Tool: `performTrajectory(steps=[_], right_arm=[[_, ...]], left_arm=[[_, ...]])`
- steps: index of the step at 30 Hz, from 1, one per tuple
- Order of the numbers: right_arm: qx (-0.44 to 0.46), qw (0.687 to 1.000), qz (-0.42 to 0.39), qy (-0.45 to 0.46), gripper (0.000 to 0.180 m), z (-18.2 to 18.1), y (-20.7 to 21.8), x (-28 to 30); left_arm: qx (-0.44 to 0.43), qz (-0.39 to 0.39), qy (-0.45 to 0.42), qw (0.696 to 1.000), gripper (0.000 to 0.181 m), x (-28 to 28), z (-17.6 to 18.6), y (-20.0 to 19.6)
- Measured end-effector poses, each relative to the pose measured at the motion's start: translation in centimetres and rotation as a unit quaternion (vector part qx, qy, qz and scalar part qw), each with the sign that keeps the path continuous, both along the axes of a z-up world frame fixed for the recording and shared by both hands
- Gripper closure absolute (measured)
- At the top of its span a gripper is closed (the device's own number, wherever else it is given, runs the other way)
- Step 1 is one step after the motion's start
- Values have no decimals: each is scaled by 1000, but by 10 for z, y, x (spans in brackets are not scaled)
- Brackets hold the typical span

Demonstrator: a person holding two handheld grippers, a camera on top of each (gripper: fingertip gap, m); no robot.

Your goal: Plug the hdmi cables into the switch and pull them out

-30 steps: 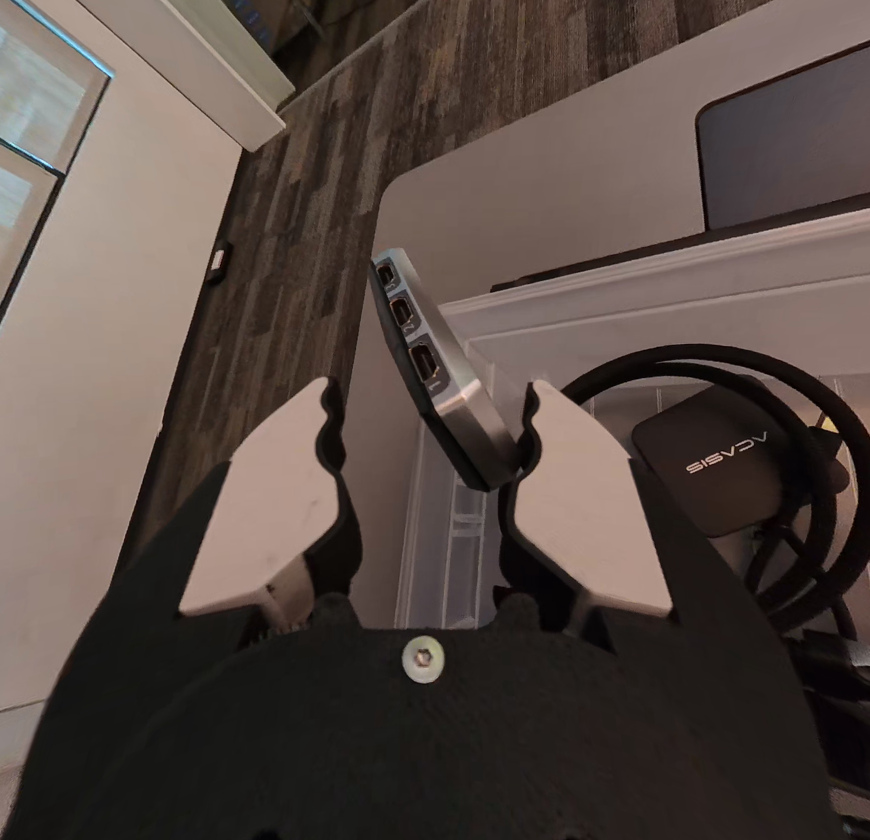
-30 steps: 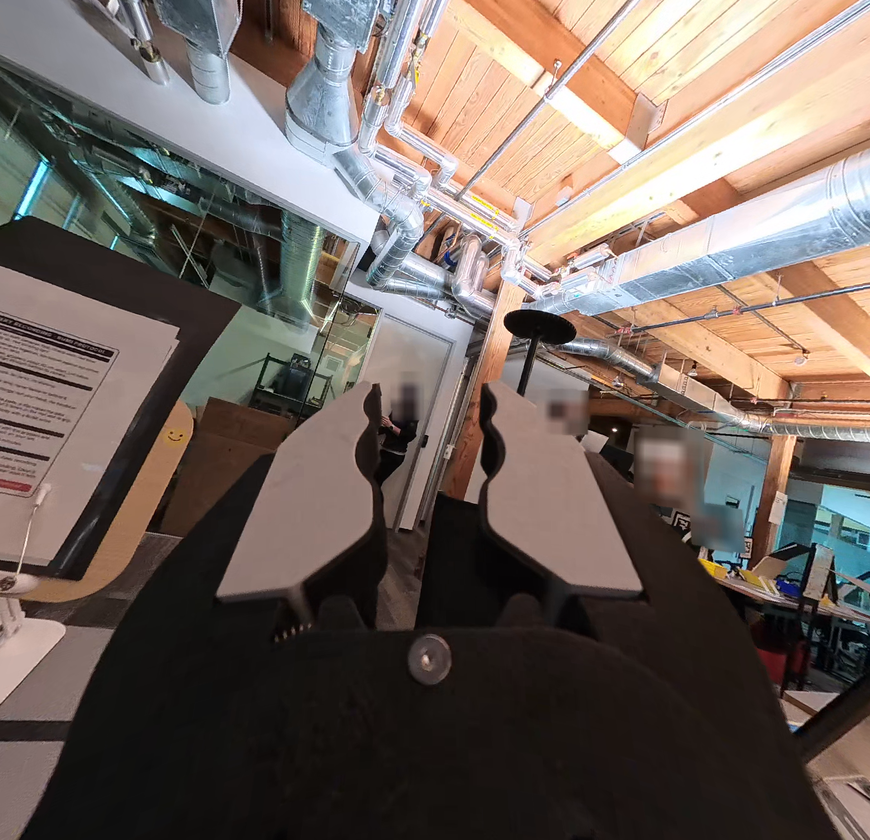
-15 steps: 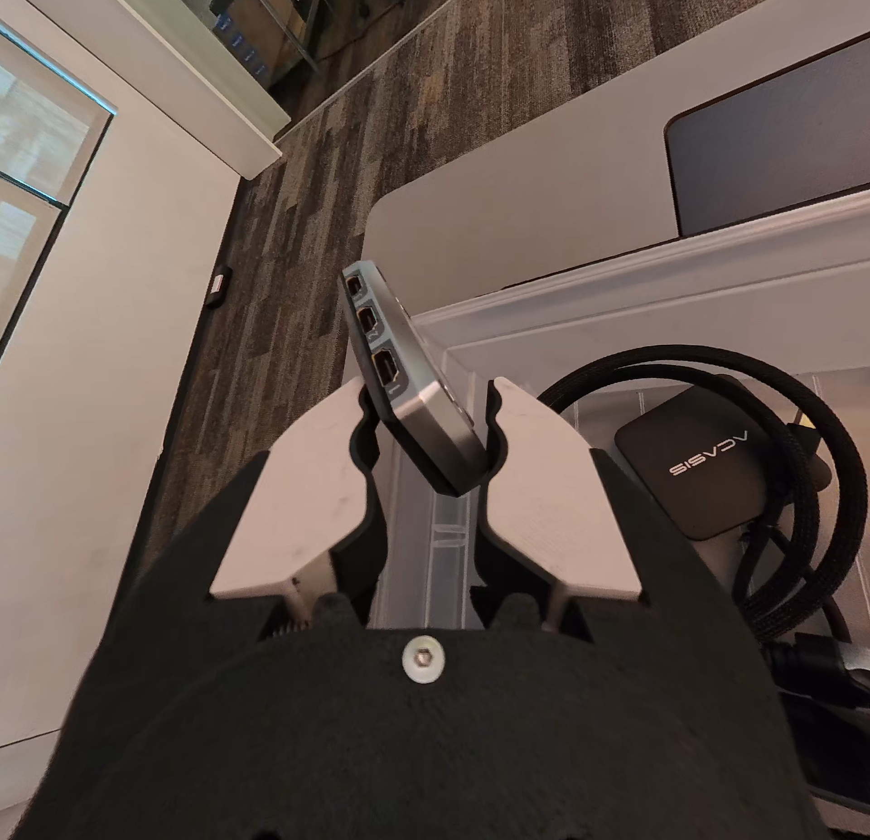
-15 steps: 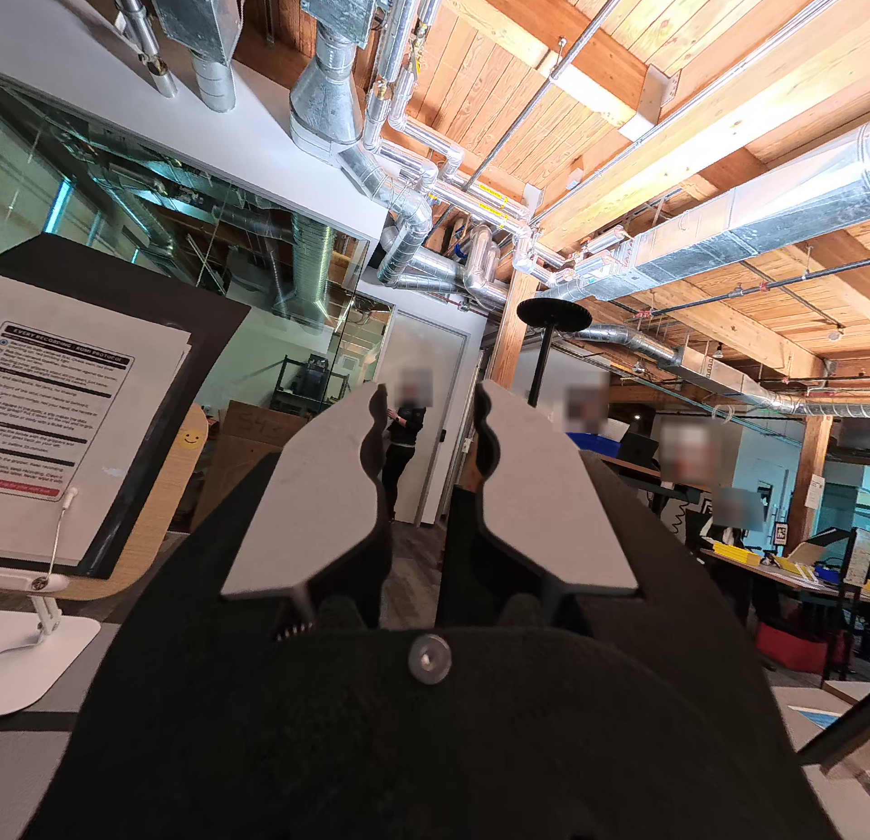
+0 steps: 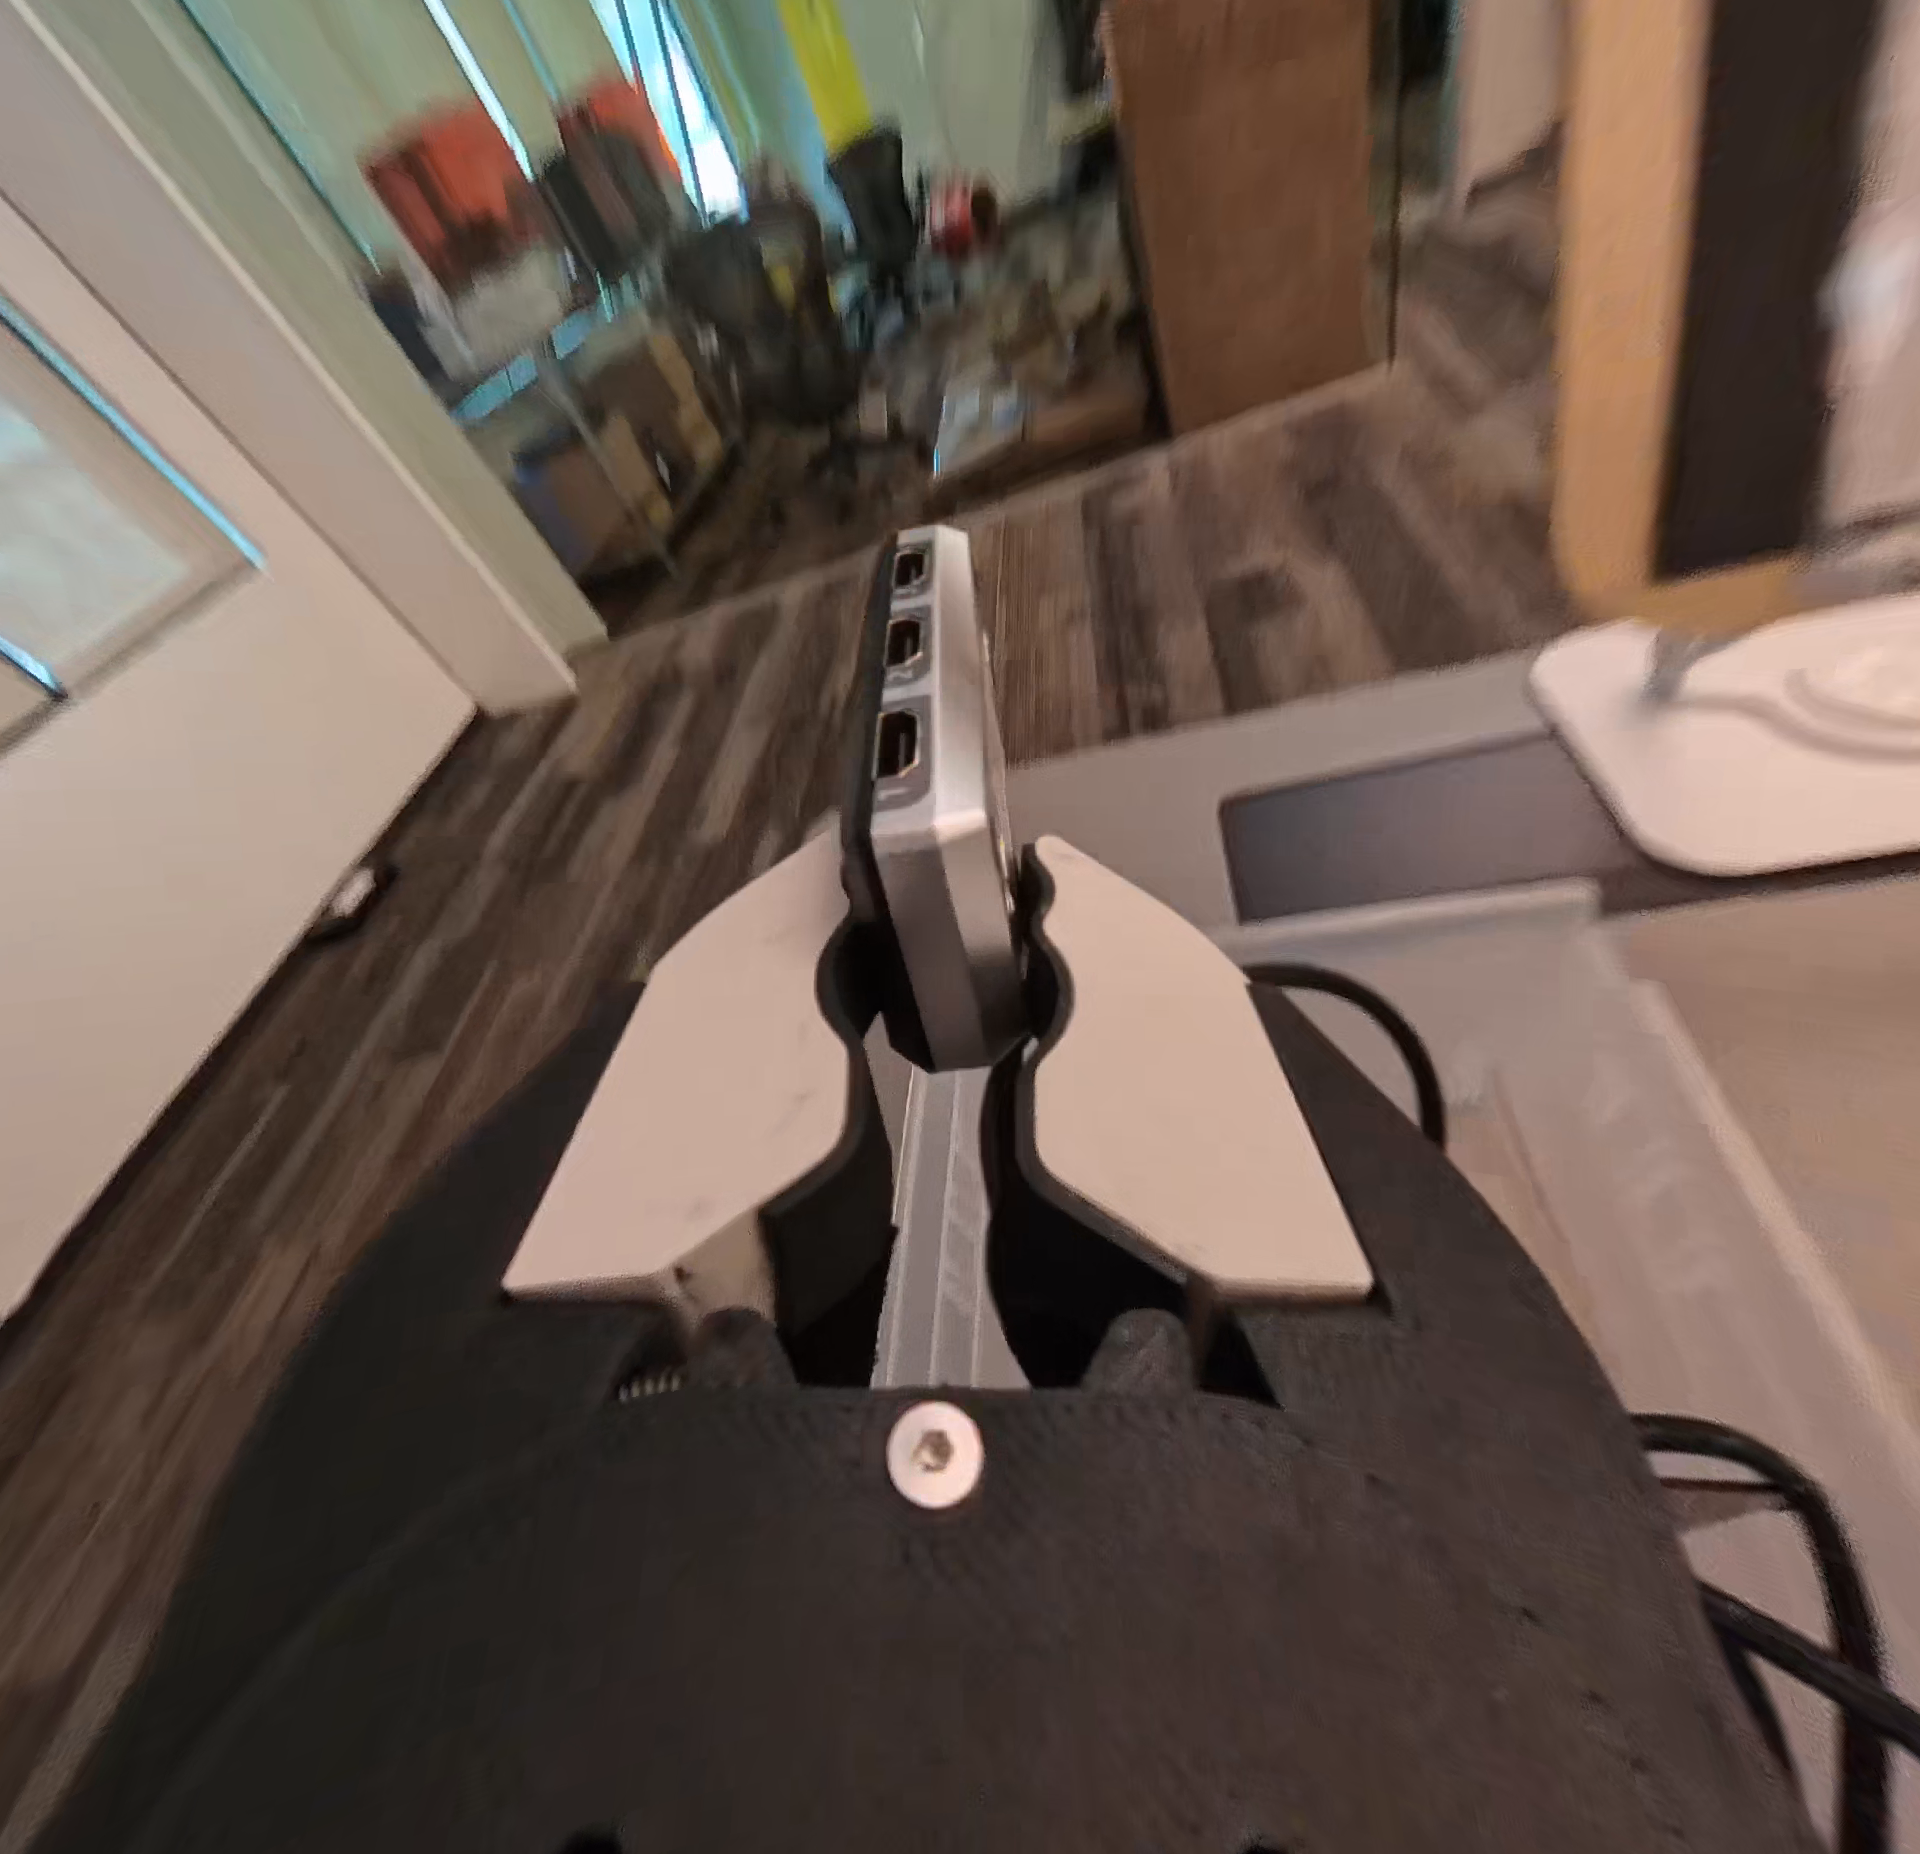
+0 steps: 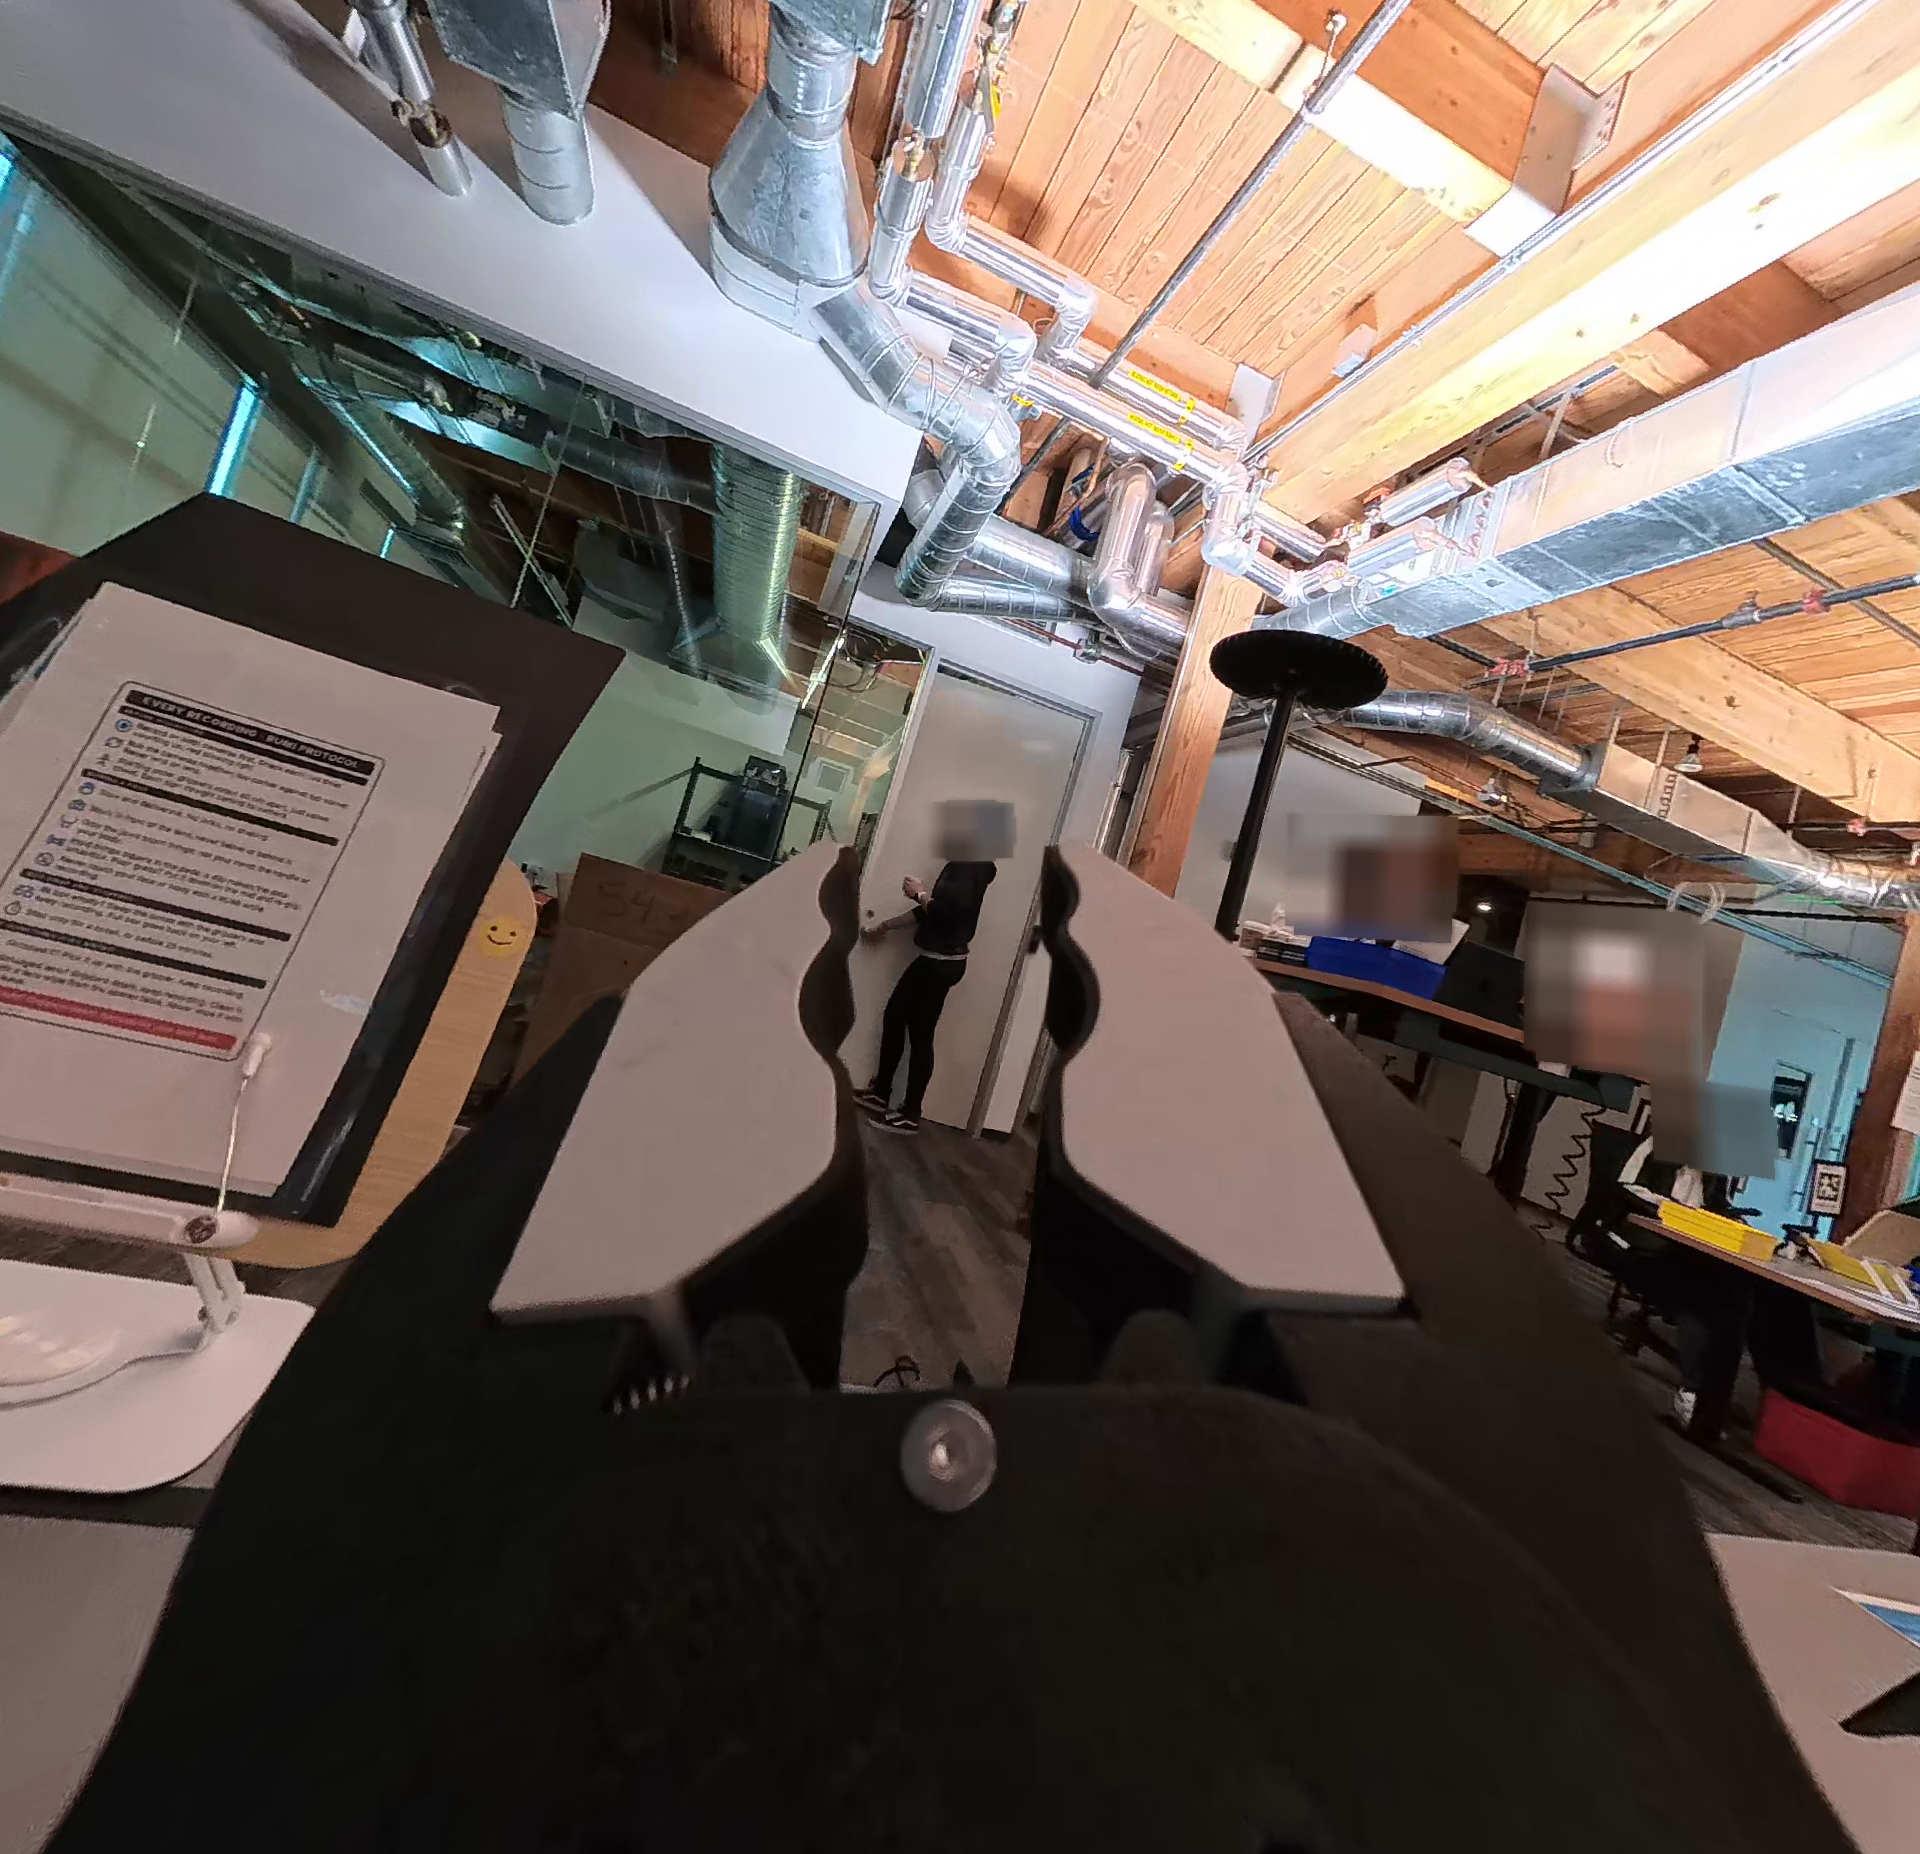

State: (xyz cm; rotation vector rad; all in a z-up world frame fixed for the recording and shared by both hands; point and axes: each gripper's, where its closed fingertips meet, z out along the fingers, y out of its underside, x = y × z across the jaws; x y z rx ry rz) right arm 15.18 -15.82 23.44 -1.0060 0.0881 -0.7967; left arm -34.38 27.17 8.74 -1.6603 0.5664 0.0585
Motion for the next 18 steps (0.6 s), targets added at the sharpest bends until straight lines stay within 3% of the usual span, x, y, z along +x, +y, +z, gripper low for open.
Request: performTrajectory(steps=[6,10,12,15,18], right_arm=[[-33,999,9,-15,147,-6,18,-10],[-65,997,3,-34,147,-13,32,-17],[-78,996,-4,-43,147,-16,38,-19],[-97,994,15,-41,148,-23,49,-23],[-118,992,29,-35,148,-31,60,-25]], left_arm=[[196,-66,-38,978,159,24,110,-98],[248,-196,-85,945,159,61,150,-188],[233,-286,-95,925,159,92,149,-227],[162,-403,-74,898,159,153,118,-263],[108,-437,-4,893,158,209,67,-266]])
